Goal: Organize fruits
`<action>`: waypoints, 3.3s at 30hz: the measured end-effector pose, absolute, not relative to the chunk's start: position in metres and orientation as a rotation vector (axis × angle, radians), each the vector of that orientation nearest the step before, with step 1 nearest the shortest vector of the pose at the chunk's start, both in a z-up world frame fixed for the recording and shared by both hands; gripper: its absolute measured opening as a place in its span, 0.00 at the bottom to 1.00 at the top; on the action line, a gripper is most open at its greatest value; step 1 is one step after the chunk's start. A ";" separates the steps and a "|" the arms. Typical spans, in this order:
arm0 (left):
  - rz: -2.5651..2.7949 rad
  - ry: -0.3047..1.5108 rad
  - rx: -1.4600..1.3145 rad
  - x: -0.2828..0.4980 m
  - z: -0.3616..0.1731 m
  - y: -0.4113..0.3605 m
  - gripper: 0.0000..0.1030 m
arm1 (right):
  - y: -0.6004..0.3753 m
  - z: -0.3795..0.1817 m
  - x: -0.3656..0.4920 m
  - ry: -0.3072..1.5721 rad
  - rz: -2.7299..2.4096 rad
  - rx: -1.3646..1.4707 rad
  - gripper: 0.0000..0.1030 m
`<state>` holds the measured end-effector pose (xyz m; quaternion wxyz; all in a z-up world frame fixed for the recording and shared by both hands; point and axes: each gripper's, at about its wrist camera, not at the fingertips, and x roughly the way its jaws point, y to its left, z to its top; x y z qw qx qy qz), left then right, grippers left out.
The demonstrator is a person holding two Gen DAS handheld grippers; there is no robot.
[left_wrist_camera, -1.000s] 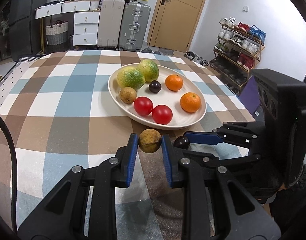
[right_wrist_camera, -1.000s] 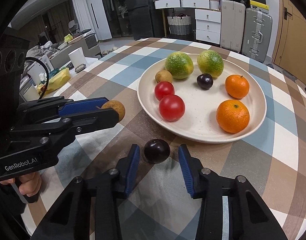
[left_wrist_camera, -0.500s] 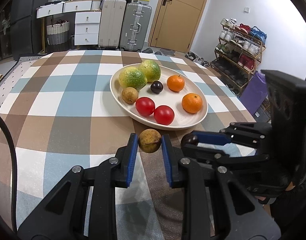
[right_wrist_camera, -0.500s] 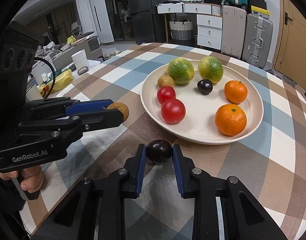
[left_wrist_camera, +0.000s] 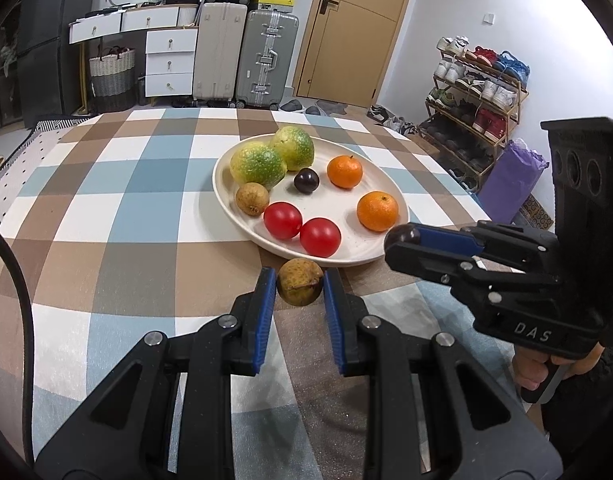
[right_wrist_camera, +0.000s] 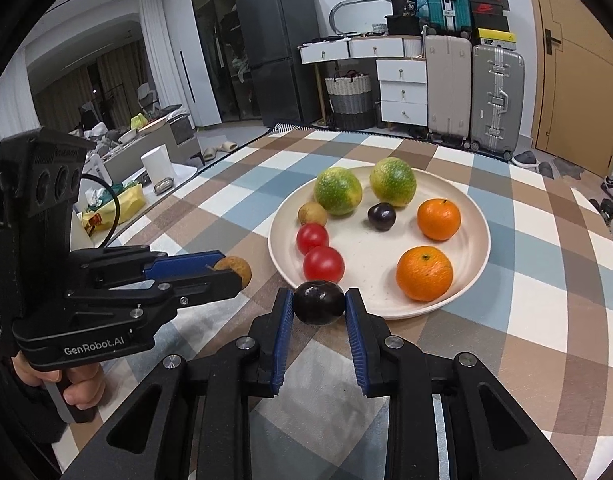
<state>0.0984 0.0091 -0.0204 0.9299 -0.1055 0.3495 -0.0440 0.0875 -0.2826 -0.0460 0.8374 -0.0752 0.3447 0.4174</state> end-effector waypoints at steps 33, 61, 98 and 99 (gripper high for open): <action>-0.123 0.701 -0.138 0.185 0.002 0.001 0.21 | -0.288 -0.041 0.156 0.735 0.763 -0.104 0.27; -0.090 0.667 -0.111 0.182 -0.005 0.003 0.74 | -0.297 -0.050 0.152 0.705 0.724 -0.097 0.68; 0.002 0.488 -0.137 0.113 0.000 0.024 0.99 | -0.333 -0.030 0.098 0.511 0.735 -0.032 1.00; 0.002 0.488 -0.138 0.113 0.000 0.024 0.99 | -0.332 -0.030 0.097 0.510 0.737 -0.033 1.00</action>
